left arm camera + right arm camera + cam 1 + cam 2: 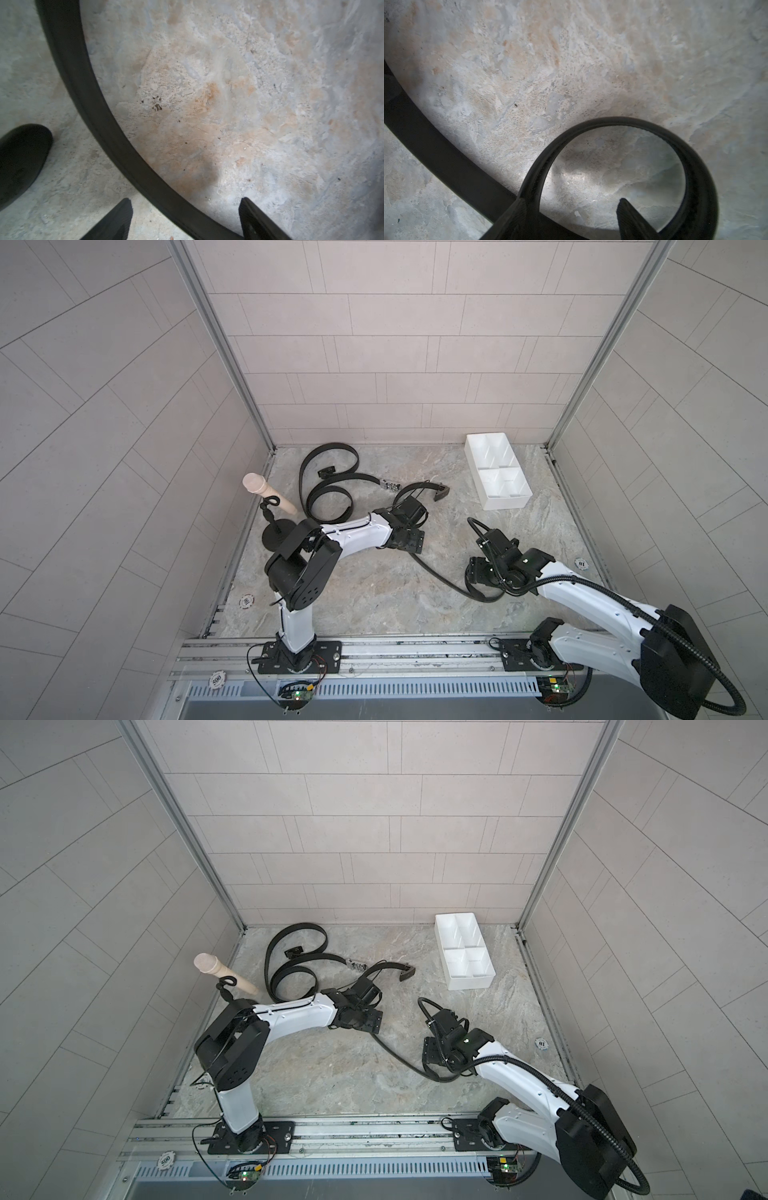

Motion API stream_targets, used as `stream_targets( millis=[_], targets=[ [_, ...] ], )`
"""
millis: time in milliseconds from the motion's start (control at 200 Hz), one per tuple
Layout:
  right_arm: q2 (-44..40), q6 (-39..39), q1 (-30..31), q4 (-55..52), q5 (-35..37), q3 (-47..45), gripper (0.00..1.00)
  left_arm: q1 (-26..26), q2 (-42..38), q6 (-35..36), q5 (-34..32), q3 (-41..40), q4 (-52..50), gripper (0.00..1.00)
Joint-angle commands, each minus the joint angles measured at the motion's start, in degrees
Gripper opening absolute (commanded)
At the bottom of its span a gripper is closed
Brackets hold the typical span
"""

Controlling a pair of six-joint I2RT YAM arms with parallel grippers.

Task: Place the belts into the storage roll
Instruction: Roll the belt at the center of the board.

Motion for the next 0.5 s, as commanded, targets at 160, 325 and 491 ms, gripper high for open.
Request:
stream_targets(
  millis=[160, 325, 491],
  targets=[
    [-4.41, 6.86, 3.33, -2.49, 1.85, 1.64, 0.72, -0.43, 0.13, 0.64, -0.68, -1.67, -3.81, 0.75],
    [-3.57, 5.83, 3.32, -3.3, 1.68, 1.9, 0.72, -0.42, -0.39, 1.4, -0.53, -2.88, -4.22, 0.66],
    [2.19, 4.14, 3.35, -0.22, 0.12, 1.97, 0.72, -0.46, -0.83, 1.44, -0.53, -3.42, -4.23, 0.57]
  ],
)
